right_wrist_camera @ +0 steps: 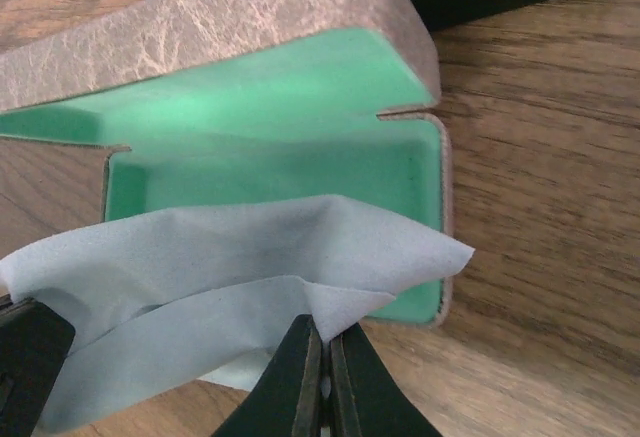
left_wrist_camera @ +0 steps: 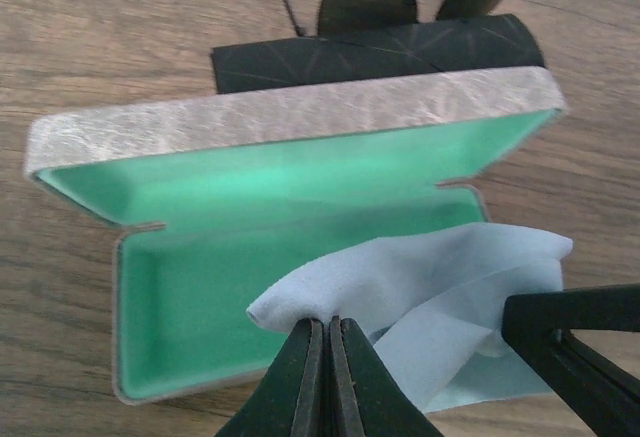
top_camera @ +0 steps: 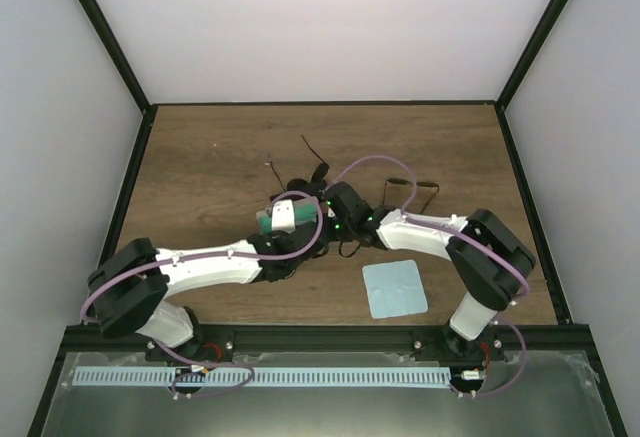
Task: Organize the sunglasses
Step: Pick up the glasses cleaning cloth from the center of the board, then place the glasses cleaning cloth in the sunglasses case.
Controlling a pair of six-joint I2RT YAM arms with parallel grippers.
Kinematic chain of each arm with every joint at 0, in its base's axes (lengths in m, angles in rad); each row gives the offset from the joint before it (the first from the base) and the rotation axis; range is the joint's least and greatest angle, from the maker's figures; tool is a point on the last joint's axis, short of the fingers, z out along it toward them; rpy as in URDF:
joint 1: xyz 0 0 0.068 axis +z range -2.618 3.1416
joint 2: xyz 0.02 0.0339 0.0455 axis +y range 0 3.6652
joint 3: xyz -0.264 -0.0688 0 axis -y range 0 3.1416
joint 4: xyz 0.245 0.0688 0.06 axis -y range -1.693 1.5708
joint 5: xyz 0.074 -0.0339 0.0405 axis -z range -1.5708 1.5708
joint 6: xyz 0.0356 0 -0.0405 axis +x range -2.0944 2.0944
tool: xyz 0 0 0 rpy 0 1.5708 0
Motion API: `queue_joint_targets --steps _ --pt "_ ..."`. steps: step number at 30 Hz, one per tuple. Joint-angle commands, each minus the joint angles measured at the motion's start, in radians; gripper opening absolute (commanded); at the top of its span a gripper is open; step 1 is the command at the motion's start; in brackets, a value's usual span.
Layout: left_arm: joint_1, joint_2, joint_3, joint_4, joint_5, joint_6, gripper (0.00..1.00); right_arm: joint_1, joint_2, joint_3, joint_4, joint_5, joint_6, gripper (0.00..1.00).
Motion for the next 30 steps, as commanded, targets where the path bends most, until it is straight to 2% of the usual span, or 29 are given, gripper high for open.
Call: queue_joint_targets --steps 1,18,30 --pt "0.034 -0.018 -0.025 -0.008 -0.044 -0.035 0.04 0.01 0.049 0.072 0.003 0.017 0.006 0.01" --pt "0.117 0.035 -0.069 0.056 -0.033 -0.026 0.05 0.01 0.201 0.207 -0.023 0.002 -0.019 0.01" --pt "0.138 0.09 -0.093 0.102 -0.024 -0.024 0.05 0.01 0.225 0.226 -0.025 -0.004 -0.023 0.01"
